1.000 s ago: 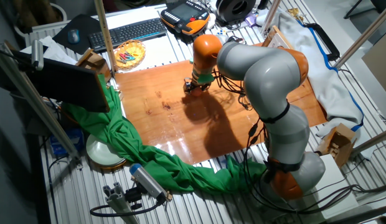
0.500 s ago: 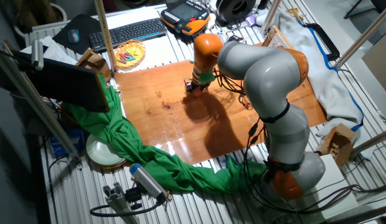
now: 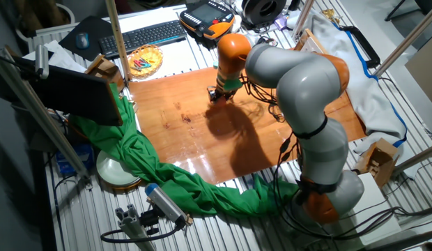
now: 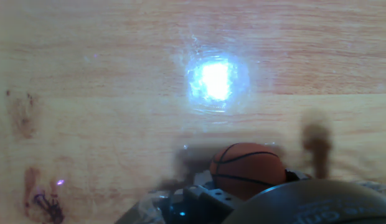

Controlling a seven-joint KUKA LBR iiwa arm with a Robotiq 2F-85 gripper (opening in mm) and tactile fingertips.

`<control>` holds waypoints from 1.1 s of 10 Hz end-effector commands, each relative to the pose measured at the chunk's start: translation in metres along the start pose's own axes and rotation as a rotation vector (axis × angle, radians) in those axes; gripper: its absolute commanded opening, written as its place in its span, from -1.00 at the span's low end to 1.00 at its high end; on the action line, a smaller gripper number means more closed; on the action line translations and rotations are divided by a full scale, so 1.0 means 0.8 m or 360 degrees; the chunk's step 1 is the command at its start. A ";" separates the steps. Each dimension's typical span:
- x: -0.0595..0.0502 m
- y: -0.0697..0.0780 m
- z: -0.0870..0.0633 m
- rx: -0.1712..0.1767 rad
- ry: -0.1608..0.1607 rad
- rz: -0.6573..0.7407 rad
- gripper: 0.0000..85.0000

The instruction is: Grab a basketball, release it and shoot it into the basket

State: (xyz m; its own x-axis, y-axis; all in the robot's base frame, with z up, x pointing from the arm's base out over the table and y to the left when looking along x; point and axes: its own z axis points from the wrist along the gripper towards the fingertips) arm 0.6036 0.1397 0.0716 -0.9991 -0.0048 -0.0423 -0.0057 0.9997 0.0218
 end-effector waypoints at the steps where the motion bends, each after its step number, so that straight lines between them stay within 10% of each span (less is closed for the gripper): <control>1: 0.001 -0.004 -0.013 -0.0007 -0.0004 0.0016 -0.98; 11: 0.007 -0.073 -0.106 0.0051 -0.0014 0.0162 -0.98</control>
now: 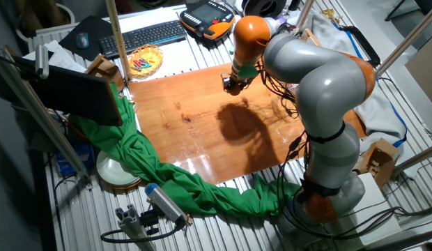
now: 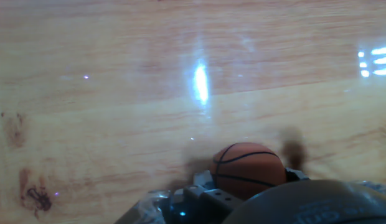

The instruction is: Grab a basketball, release it and shoot it into the basket

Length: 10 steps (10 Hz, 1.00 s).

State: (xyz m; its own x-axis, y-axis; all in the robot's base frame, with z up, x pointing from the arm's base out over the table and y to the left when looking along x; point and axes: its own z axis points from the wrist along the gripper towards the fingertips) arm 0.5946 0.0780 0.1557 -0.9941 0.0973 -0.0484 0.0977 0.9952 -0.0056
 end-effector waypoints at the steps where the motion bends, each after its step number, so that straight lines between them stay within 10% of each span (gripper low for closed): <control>1: -0.001 -0.007 -0.004 -0.0006 0.0010 0.0012 -0.98; 10: 0.004 -0.043 -0.024 0.0001 0.0073 0.0110 -0.98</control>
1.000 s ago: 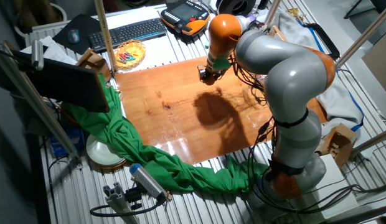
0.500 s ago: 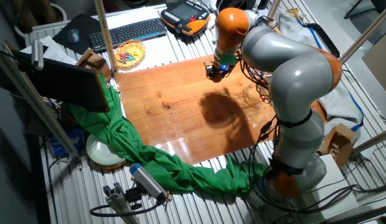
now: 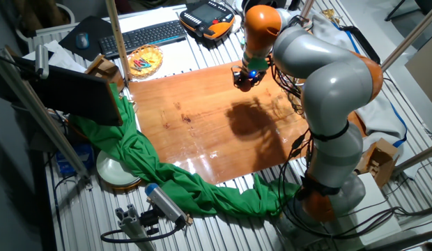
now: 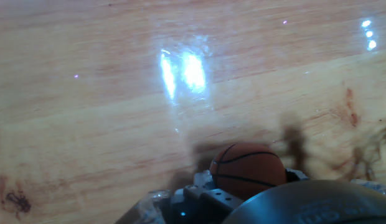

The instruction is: Grab a basketball, release it and shoot it into the basket

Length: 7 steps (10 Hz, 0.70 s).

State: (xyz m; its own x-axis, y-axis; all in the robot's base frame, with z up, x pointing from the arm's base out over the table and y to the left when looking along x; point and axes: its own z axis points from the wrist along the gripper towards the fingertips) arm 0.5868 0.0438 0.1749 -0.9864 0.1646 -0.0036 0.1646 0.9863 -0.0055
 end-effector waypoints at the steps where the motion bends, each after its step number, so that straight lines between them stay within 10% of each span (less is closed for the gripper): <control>1: 0.000 0.000 0.000 0.0003 0.0001 0.0005 -0.98; 7: 0.000 0.000 0.000 0.0026 -0.0019 0.0085 -0.98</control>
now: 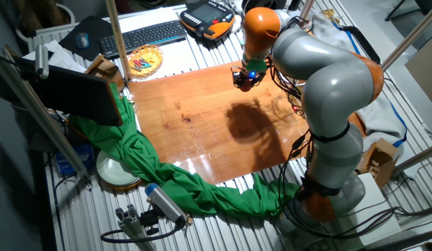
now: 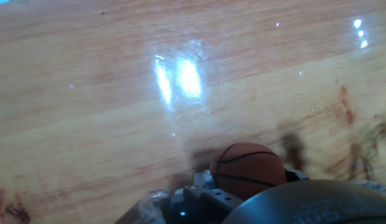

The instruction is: Grab a basketball, release it and shoot it into the basket

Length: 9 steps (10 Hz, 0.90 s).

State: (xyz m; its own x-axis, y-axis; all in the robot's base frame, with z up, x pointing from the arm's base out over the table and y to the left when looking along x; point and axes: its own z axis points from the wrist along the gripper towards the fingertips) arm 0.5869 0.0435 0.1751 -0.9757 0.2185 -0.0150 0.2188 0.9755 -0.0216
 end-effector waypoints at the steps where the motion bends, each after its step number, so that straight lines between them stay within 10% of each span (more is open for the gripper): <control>1: 0.000 0.000 0.000 -0.0010 0.0008 0.0010 -0.98; 4: 0.004 -0.002 0.001 -0.0011 0.0016 0.0000 -0.98; 9: 0.009 -0.034 -0.054 -0.0002 0.0003 0.0002 -0.98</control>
State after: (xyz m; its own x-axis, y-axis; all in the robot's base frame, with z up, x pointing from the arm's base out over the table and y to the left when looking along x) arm 0.5733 0.0191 0.2184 -0.9754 0.2199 -0.0139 0.2201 0.9752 -0.0214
